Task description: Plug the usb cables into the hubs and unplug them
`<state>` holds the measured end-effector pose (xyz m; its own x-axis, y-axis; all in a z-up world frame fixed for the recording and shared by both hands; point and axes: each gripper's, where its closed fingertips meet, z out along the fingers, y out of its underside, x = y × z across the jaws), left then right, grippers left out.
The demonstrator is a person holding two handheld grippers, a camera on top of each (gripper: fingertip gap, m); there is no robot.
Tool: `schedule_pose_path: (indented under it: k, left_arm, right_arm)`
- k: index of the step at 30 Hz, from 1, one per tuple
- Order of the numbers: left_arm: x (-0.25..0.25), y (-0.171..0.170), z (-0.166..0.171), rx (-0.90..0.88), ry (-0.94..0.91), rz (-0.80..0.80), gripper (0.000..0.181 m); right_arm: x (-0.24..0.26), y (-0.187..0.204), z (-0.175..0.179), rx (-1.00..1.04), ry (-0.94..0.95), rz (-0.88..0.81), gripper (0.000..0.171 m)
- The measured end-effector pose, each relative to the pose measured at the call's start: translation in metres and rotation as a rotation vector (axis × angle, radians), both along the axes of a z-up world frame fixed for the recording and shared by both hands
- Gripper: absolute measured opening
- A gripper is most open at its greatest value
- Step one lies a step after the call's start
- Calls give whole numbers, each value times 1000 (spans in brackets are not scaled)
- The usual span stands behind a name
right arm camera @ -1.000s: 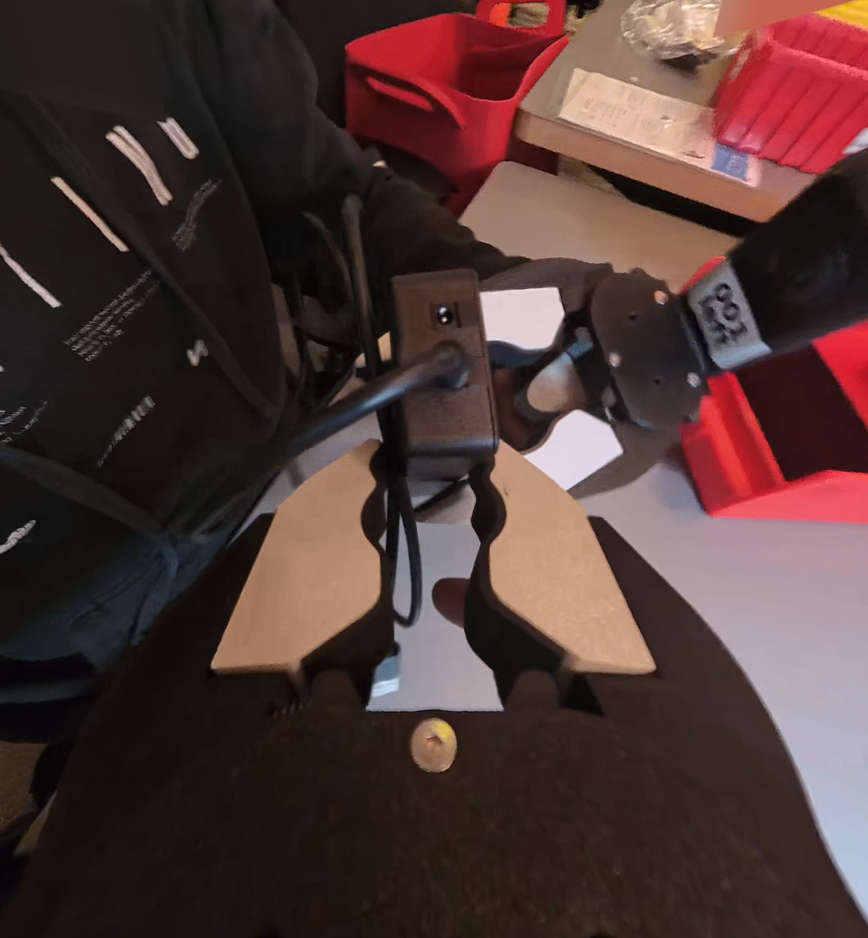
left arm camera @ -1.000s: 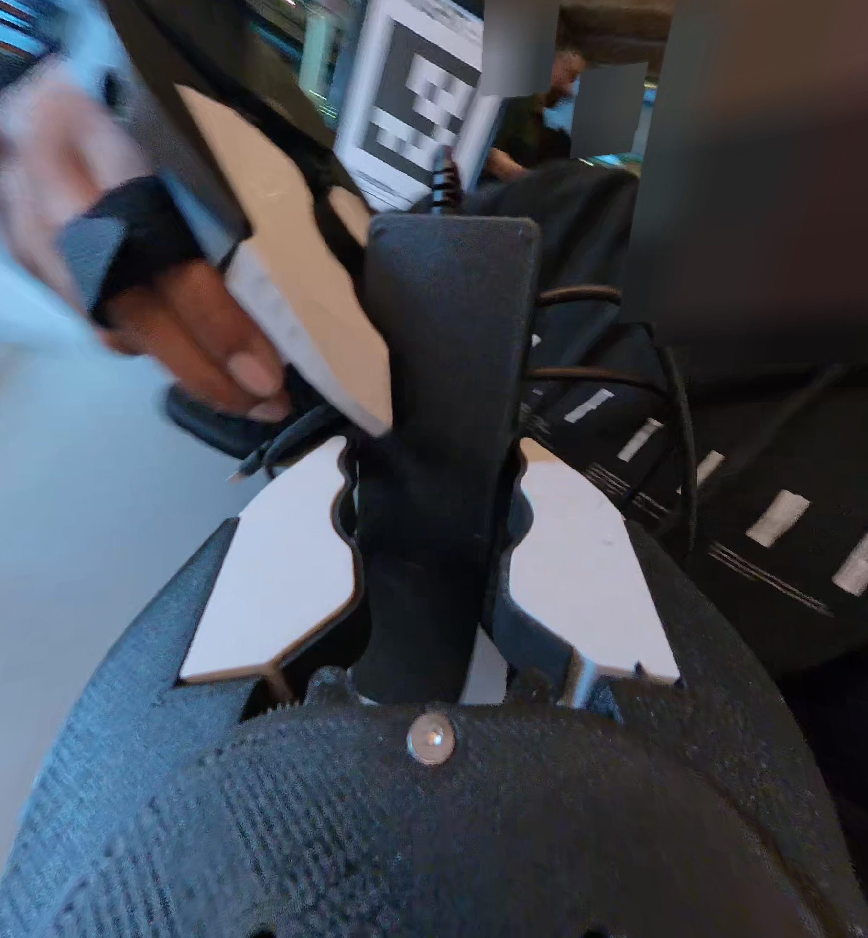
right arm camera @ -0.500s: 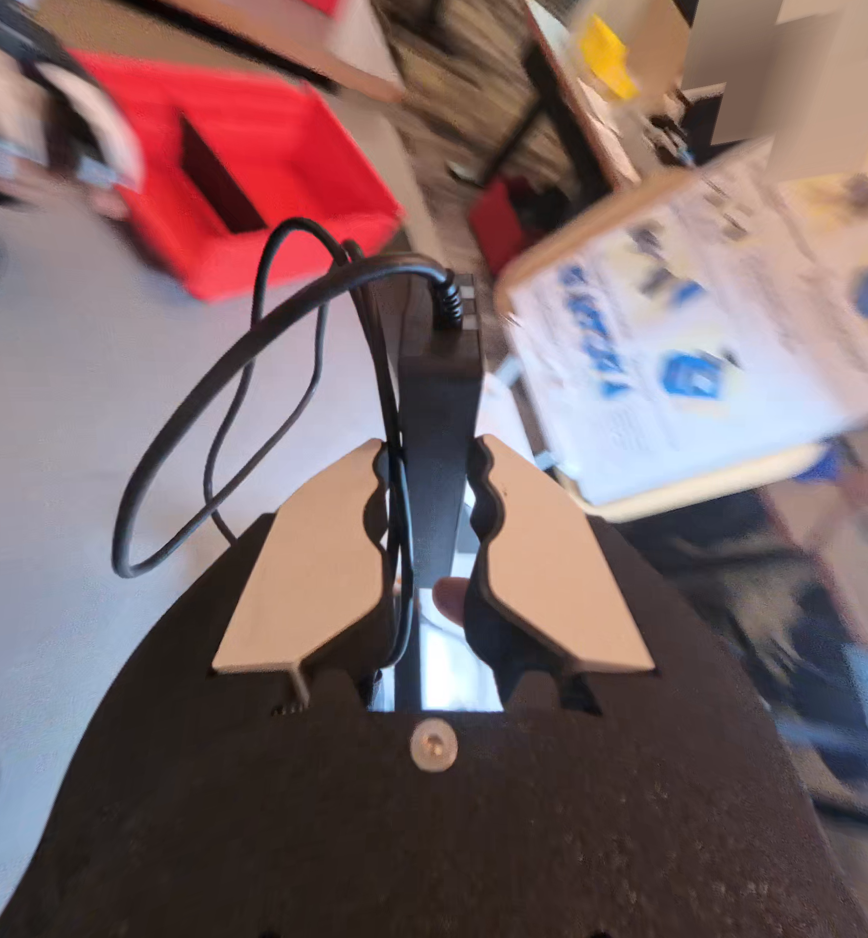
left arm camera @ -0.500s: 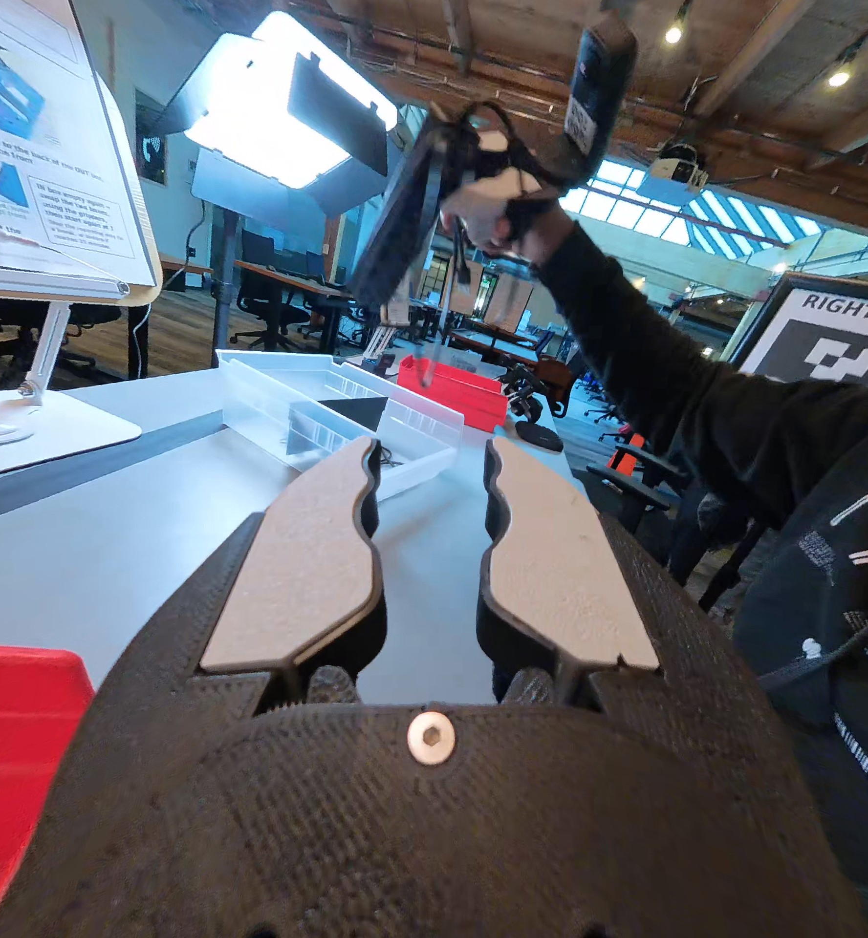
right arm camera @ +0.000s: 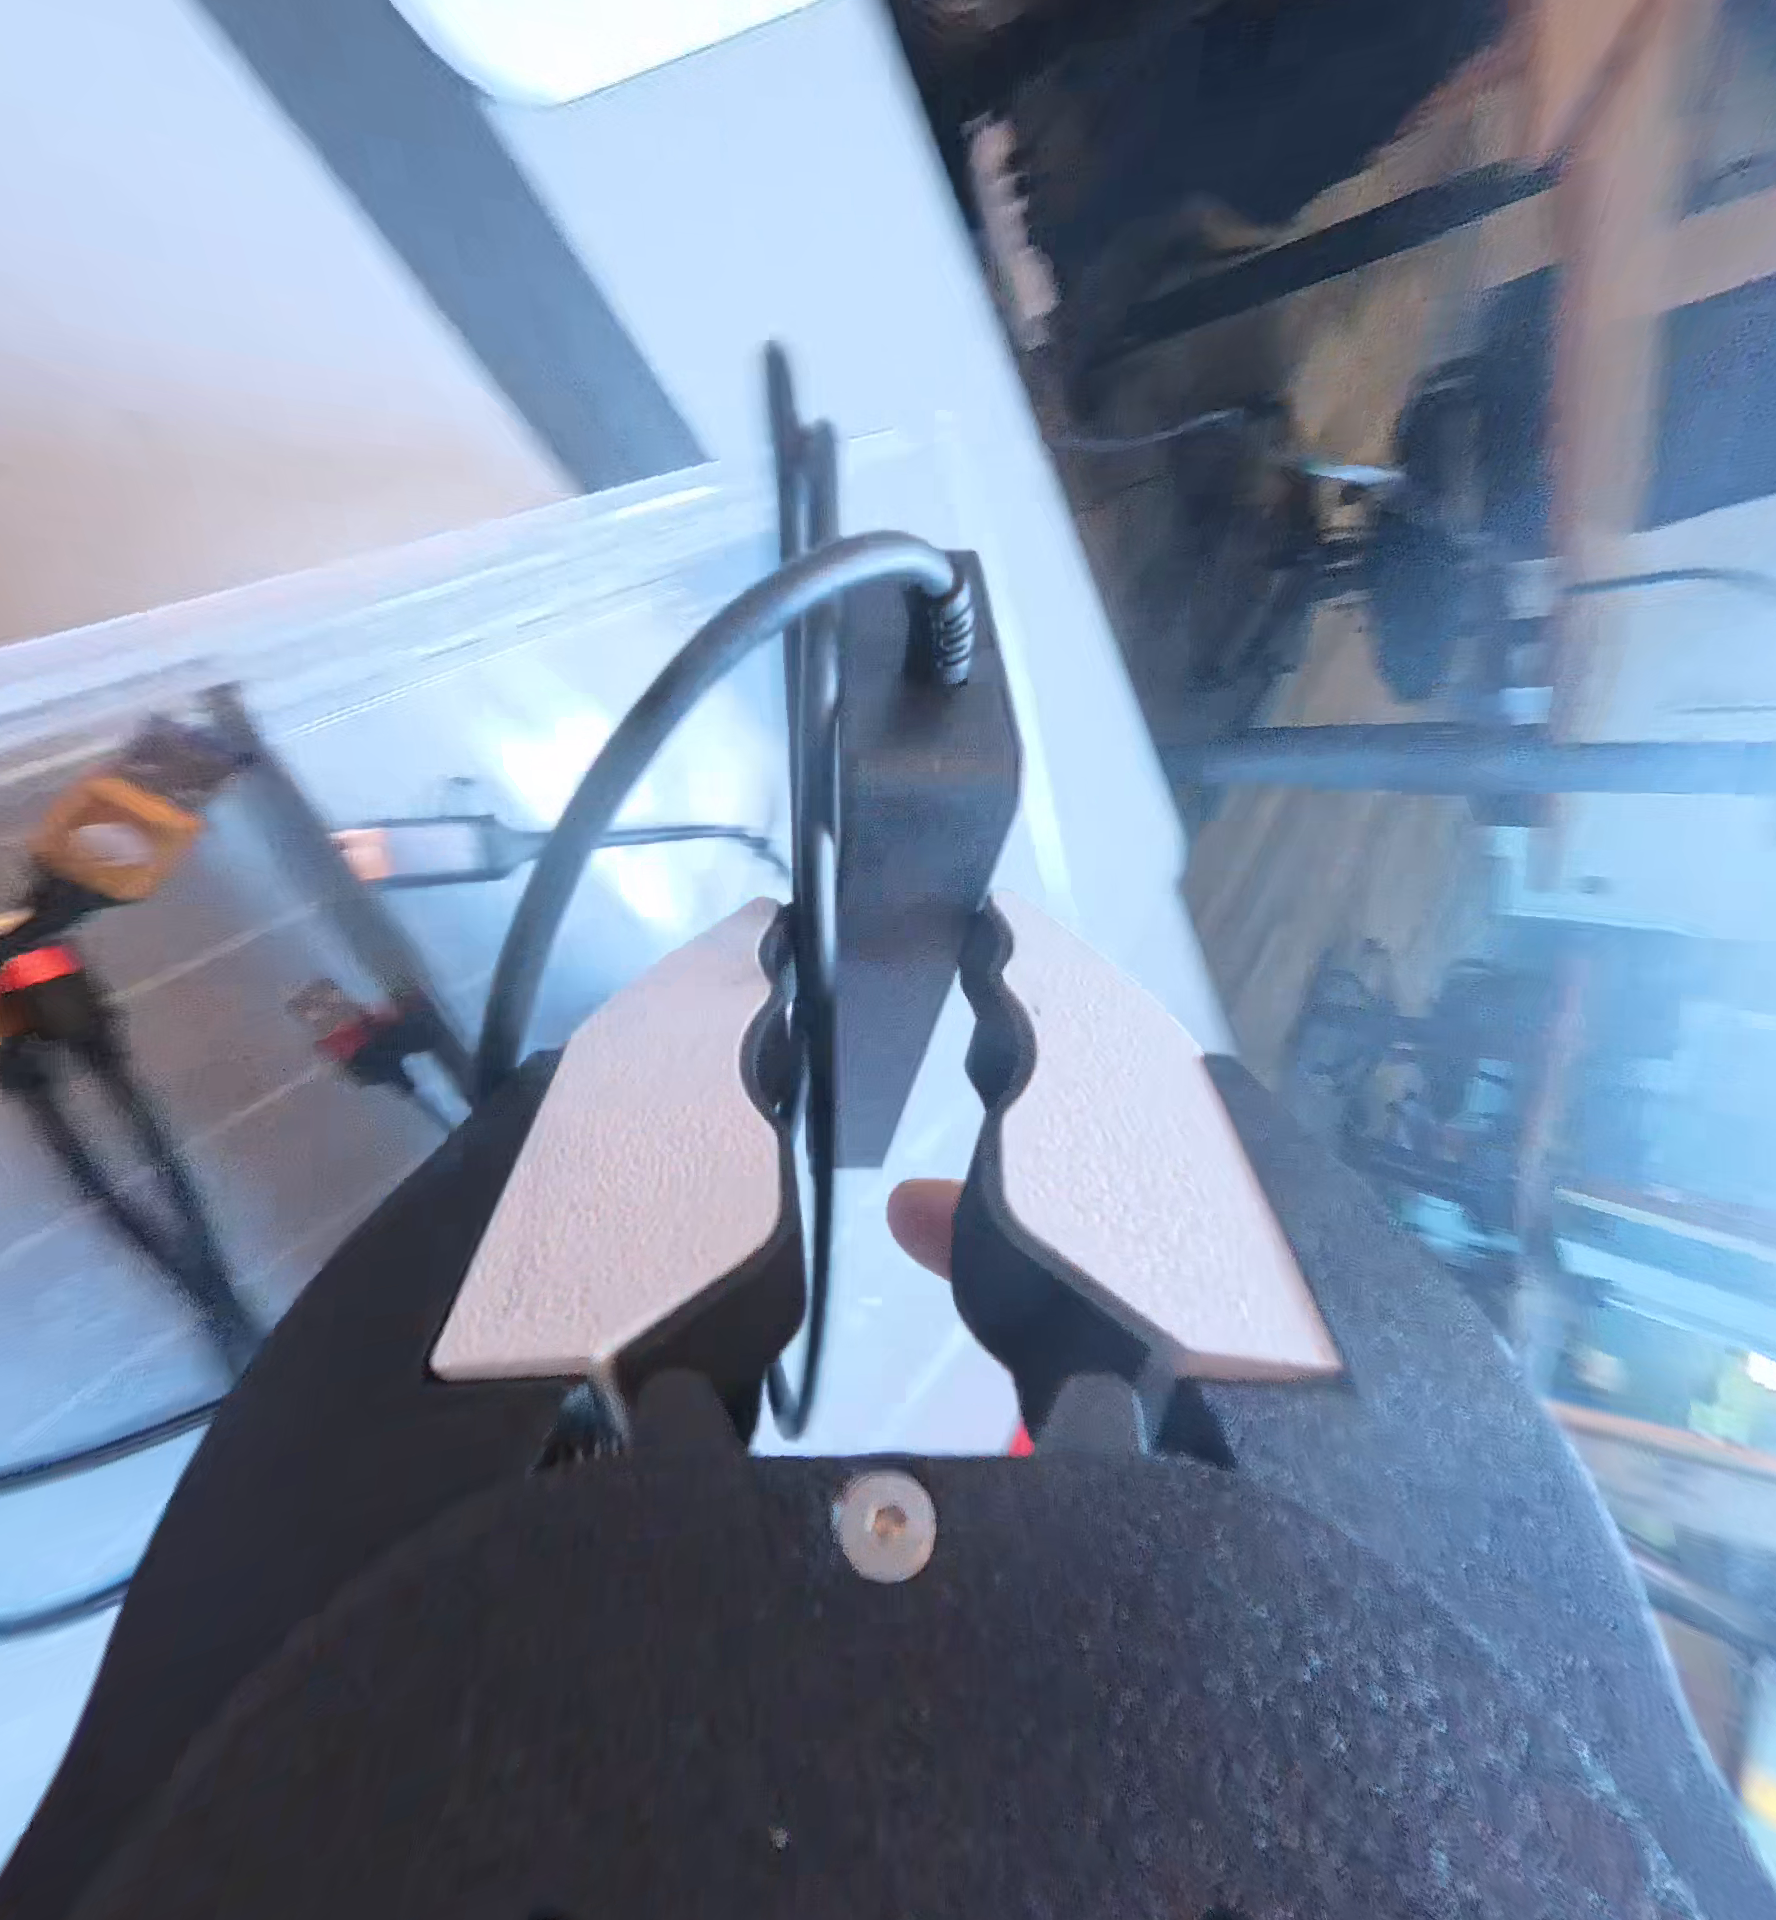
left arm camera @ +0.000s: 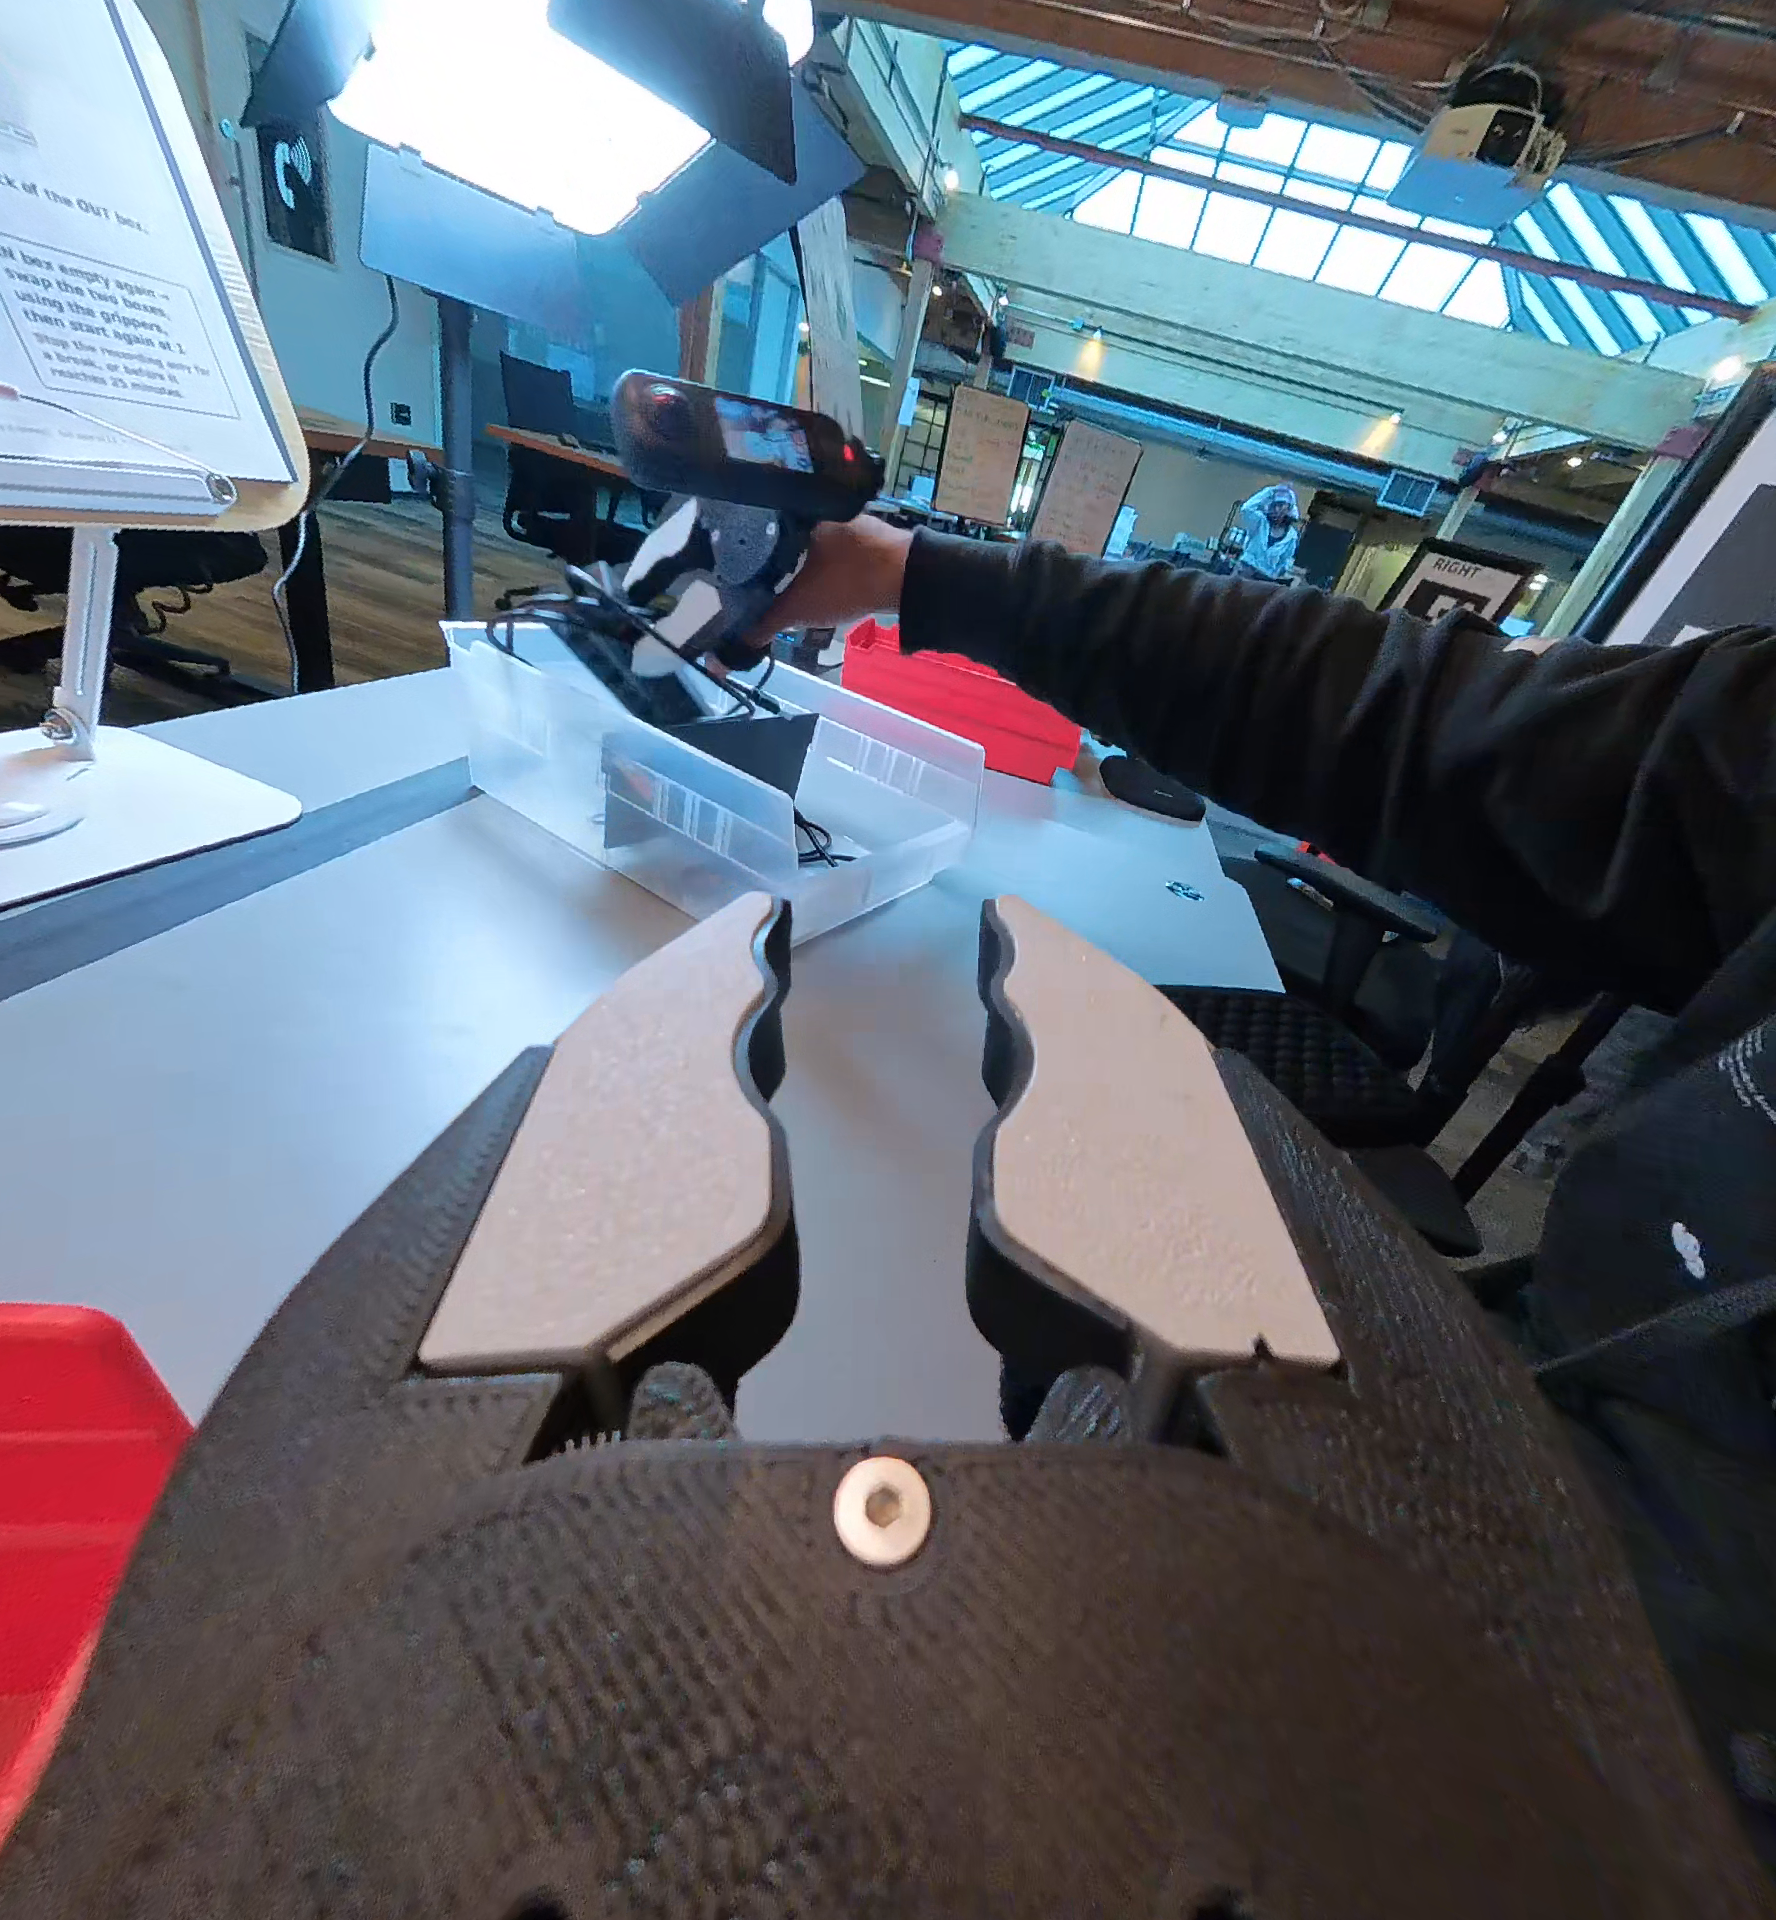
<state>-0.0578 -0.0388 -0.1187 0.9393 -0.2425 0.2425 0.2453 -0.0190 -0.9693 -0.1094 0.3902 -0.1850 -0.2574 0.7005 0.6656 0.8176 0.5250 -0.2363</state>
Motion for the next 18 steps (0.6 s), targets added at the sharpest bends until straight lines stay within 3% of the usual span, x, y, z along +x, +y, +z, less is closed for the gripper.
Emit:
schedule_pose_path:
  k: [5,8,12,18]
  left_arm:
    - [0,4,-11,-74,67,28,35]
    - [-2,4,-15,-118,122,68,38]
    - [-13,1,-19,-181,182,147,46]
    - [-48,-24,-32,-360,272,300,55]
  right_arm:
    - [-3,-11,-14,-350,-94,28,30]
    - [-6,-2,-7,-567,-53,-11,35]
    - [-12,64,17,-362,104,-187,52]
    - [19,101,60,-265,200,-285,59]
